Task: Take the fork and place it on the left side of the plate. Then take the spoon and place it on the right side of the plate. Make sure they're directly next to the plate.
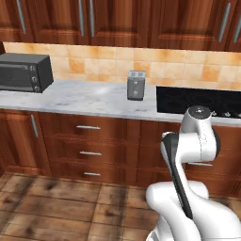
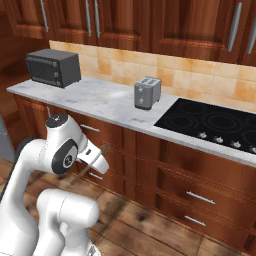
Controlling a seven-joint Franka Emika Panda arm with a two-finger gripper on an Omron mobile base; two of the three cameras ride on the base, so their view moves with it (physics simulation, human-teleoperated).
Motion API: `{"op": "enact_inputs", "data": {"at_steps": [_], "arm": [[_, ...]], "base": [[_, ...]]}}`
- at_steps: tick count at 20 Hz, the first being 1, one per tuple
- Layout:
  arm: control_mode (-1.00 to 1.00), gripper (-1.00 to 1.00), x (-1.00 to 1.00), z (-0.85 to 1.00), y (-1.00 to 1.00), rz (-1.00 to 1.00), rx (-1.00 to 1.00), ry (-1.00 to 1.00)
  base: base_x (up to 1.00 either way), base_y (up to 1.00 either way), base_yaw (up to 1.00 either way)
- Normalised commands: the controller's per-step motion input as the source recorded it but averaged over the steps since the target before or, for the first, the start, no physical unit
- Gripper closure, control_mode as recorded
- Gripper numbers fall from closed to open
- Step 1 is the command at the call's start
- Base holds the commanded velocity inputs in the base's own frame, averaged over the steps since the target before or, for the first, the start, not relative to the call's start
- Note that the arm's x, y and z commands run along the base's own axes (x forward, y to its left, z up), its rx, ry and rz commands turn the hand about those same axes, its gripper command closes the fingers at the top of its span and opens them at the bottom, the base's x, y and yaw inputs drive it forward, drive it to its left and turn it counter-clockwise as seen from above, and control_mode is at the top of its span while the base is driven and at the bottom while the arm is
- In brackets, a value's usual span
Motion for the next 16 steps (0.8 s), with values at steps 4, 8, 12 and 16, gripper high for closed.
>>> {"op": "enact_inputs", "data": {"at_steps": [4, 8, 12, 16], "arm": [[1.0, 1.0, 0.0, 0.0, 0.0, 0.0, 0.0, 0.0], [1.0, 1.0, 0.0, 0.0, 0.0, 0.0, 0.0, 0.0], [1.0, 1.0, 0.0, 0.0, 0.0, 0.0, 0.0, 0.0], [1.0, 1.0, 0.0, 0.0, 0.0, 0.0, 0.0, 0.0]], "base": [[-0.52, -0.83, -0.01], [-0.48, -0.8, 0.0], [-0.53, -0.81, 0.0], [-0.59, -0.81, 0.0]]}}
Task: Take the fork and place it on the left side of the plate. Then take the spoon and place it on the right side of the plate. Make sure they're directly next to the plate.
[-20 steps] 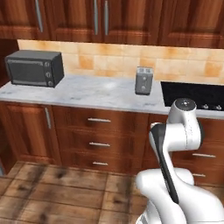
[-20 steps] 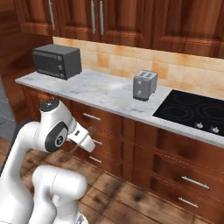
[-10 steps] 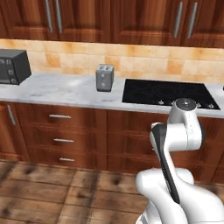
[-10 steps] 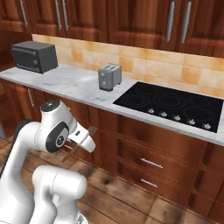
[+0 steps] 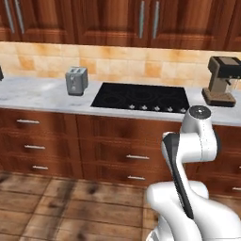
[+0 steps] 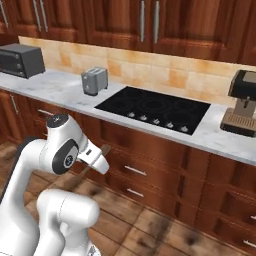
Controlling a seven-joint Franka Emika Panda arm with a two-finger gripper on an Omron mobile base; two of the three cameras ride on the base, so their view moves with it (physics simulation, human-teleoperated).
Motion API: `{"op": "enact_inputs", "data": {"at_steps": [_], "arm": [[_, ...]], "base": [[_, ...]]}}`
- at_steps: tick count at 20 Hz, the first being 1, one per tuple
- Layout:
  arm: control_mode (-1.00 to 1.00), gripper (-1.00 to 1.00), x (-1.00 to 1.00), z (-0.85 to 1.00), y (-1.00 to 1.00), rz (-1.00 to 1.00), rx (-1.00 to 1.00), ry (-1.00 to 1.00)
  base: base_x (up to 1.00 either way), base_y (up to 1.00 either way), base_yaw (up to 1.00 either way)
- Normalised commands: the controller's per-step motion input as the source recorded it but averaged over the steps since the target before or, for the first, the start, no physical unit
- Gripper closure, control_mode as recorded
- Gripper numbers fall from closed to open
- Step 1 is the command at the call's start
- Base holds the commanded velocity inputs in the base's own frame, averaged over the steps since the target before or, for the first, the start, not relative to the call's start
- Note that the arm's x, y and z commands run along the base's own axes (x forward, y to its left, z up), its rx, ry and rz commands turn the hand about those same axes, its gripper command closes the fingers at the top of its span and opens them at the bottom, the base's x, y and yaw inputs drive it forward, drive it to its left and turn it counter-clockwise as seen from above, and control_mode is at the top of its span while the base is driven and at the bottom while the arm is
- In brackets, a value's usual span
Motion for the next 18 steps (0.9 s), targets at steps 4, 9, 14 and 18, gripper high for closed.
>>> {"op": "enact_inputs", "data": {"at_steps": [4, 9, 14, 18], "arm": [[1.0, 1.0, 0.0, 0.0, 0.0, 0.0, 0.0, 0.0], [1.0, 1.0, 0.0, 0.0, 0.0, 0.0, 0.0, 0.0], [1.0, 1.0, 0.0, 0.0, 0.0, 0.0, 0.0, 0.0], [1.0, 1.0, 0.0, 0.0, 0.0, 0.0, 0.0, 0.0]], "base": [[-0.59, -0.78, 0.0], [-0.6, -0.76, 0.0], [-0.6, -0.73, 0.0], [-0.57, -0.71, 0.01]]}}
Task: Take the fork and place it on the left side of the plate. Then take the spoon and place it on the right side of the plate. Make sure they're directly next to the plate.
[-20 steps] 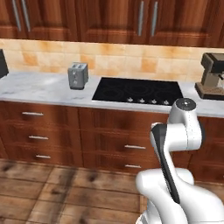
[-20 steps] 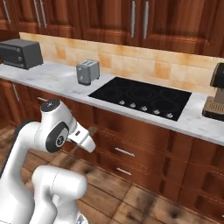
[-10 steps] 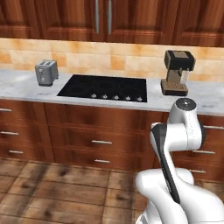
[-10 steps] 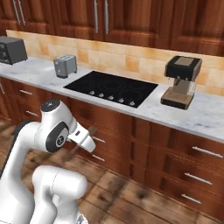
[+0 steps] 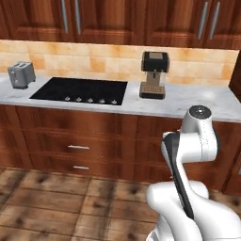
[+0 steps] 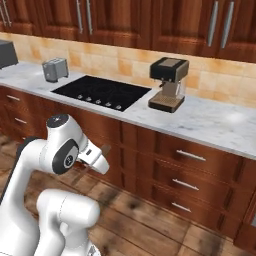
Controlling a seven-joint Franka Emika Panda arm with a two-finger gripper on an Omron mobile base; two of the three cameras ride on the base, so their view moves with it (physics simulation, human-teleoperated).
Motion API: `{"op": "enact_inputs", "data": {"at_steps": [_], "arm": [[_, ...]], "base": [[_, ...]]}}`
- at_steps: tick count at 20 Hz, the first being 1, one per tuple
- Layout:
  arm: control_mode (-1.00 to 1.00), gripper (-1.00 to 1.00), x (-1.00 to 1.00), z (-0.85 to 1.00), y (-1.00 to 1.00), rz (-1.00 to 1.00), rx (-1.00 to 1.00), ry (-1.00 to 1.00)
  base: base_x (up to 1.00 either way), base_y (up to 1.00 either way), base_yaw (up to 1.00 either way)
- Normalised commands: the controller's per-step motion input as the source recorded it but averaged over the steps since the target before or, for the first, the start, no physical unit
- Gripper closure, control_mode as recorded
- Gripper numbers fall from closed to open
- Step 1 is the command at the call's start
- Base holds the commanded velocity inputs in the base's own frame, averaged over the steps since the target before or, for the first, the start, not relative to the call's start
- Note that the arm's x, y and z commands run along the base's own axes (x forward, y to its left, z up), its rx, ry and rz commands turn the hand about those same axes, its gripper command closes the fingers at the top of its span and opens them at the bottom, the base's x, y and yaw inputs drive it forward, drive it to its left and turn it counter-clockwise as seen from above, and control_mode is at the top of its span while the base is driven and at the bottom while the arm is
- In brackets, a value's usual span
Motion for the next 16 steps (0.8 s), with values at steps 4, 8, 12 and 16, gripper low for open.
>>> {"op": "enact_inputs", "data": {"at_steps": [4, 8, 12, 16], "arm": [[1.0, 1.0, 0.0, 0.0, 0.0, 0.0, 0.0, 0.0], [1.0, 1.0, 0.0, 0.0, 0.0, 0.0, 0.0, 0.0], [1.0, 1.0, 0.0, 0.0, 0.0, 0.0, 0.0, 0.0], [1.0, 1.0, 0.0, 0.0, 0.0, 0.0, 0.0, 0.0]], "base": [[-0.56, -0.73, 0.01], [-0.57, -0.73, 0.01], [-0.56, -0.71, 0.01], [-0.57, -0.68, 0.01]]}}
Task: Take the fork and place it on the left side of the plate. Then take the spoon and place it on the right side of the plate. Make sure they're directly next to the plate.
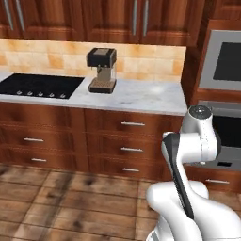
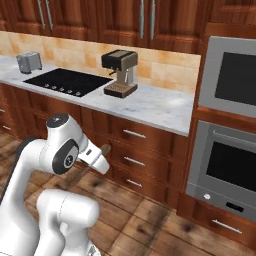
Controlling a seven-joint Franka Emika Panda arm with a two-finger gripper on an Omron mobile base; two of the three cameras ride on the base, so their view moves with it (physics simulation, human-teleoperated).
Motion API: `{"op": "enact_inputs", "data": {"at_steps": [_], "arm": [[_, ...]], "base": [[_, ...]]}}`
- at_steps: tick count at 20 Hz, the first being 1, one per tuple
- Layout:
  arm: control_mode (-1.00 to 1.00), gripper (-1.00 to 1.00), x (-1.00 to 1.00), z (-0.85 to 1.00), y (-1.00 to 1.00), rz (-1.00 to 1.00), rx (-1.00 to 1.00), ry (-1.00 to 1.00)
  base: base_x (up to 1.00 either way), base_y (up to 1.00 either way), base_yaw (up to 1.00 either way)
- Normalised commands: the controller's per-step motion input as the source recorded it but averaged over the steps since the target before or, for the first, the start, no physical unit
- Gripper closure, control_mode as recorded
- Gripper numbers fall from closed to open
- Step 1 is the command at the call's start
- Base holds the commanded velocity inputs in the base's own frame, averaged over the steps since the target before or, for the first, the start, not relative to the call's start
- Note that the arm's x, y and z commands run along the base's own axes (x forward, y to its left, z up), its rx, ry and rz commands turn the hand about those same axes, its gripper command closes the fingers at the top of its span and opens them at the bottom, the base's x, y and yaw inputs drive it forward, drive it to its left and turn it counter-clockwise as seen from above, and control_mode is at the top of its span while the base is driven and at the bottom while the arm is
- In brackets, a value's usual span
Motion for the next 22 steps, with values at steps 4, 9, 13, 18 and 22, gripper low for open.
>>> {"op": "enact_inputs", "data": {"at_steps": [4, 9, 13, 18, 22], "arm": [[1.0, 1.0, 0.0, 0.0, 0.0, 0.0, 0.0, 0.0], [1.0, 1.0, 0.0, 0.0, 0.0, 0.0, 0.0, 0.0], [1.0, 1.0, 0.0, 0.0, 0.0, 0.0, 0.0, 0.0], [1.0, 1.0, 0.0, 0.0, 0.0, 0.0, 0.0, 0.0], [1.0, 1.0, 0.0, 0.0, 0.0, 0.0, 0.0, 0.0]], "base": [[-0.55, -0.66, 0.04], [-0.51, -0.55, 0.1], [-0.62, -0.41, 0.14], [-0.73, -0.14, 0.16], [-0.82, 0.0, 0.09]]}}
